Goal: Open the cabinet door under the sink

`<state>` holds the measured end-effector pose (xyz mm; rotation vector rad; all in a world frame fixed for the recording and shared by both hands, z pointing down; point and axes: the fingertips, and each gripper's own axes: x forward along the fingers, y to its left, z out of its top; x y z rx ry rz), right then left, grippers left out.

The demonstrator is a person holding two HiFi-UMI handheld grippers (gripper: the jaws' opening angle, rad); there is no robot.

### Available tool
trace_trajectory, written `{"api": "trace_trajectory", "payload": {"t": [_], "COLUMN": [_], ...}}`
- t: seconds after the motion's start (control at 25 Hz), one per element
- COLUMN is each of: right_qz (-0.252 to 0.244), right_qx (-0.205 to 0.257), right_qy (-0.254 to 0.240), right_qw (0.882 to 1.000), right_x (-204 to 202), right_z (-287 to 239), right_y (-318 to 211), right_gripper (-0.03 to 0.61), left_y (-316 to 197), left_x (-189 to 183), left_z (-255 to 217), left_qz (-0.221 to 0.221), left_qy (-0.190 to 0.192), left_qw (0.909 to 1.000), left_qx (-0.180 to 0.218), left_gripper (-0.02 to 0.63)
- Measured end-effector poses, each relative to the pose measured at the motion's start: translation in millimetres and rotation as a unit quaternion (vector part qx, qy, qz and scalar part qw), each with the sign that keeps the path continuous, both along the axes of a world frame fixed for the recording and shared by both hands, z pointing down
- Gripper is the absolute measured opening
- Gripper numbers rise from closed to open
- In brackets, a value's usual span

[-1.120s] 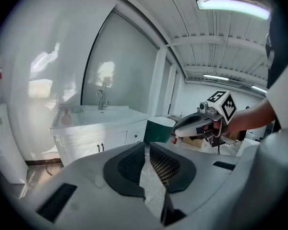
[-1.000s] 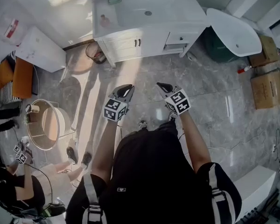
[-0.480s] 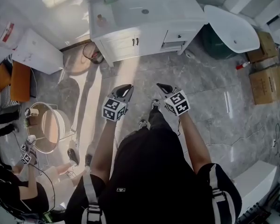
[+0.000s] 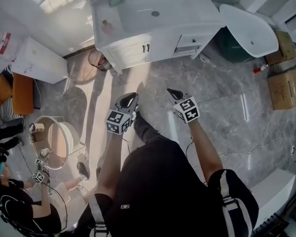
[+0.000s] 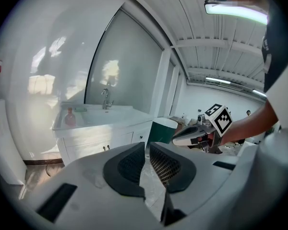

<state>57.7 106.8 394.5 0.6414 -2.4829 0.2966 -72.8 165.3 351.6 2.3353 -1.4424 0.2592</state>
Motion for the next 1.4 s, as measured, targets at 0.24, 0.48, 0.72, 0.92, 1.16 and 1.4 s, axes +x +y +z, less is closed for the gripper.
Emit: {"api": "trace_trajectory", "payload": {"t": [0.24, 0.48, 0.72, 0.92, 1.16, 1.4], "right_qz": [0.061, 0.111, 0.14, 0.135, 0.202, 0.253], "right_qx": [-0.012, -0.03, -0.027, -0.021, -0.03, -0.057], "right_qy": [-0.015, -0.017, -0.023, -0.015, 0.008, 0.028], "right_qw": [0.998, 0.993, 0.99, 0.99, 0.979, 0.966], "right_x": [-38, -69, -94, -119, -130, -151], "right_z": [30, 72, 110, 158, 247, 319], "right_y": [-61, -120, -177, -220, -281, -320], "right_gripper": [0.06, 0.06, 0.06, 0.06, 0.061, 0.129], "left_y": [-33, -86, -165, -219, -259, -271], "left_x": [-48, -75, -82, -83, -89, -98], "left_z": [21, 56, 94, 136, 193, 241], "left_qz": [0.02, 0.061, 0.087, 0.095, 0.092, 0.085], "left_qy": [-0.009, -0.007, -0.001, 0.009, 0.022, 0.04], "left_qw": [0.9996, 0.9969, 0.9953, 0.9947, 0.9946, 0.9943], "left_qx": [-0.02, -0.048, -0.042, -0.037, -0.041, -0.051], "left_gripper": [0.04, 0.04, 0.04, 0.04, 0.04, 0.04]}}
